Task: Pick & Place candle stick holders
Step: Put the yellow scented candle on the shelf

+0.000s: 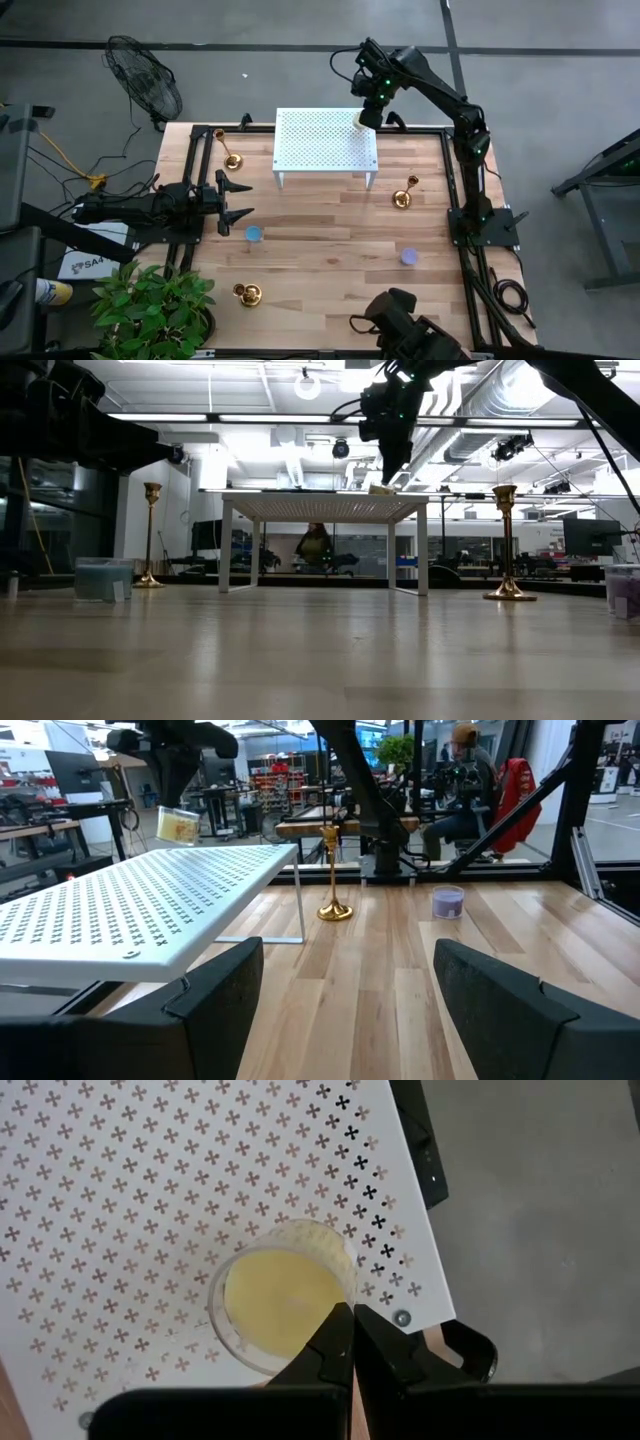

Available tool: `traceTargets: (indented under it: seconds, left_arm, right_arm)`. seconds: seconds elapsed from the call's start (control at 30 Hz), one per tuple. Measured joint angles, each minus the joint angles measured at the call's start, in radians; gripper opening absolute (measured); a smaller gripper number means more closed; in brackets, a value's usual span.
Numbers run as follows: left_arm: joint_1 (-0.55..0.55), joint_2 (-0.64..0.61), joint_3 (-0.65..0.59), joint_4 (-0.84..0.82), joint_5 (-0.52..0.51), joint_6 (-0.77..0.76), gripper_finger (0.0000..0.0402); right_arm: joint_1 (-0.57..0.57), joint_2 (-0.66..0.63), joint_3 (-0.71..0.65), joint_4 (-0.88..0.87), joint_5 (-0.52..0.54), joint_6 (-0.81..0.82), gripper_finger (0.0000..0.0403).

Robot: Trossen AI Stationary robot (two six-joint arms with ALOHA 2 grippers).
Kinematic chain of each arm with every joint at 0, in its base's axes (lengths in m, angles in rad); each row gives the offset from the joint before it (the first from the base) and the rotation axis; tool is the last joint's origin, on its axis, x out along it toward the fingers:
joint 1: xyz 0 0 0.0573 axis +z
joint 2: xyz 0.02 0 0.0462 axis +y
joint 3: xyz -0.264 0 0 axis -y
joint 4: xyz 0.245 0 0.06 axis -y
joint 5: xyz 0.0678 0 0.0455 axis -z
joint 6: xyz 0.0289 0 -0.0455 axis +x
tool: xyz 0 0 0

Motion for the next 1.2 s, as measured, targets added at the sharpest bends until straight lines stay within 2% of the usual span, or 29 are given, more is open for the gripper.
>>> traceTargets:
  seconds: [1.2]
  left_arm:
    - [0.0,0.0,0.0,0.0,0.0,0.0,0.0289]
  right_arm:
    - [-0.009,0.014,-0.001,0.012,0.024,-0.029,0.0]
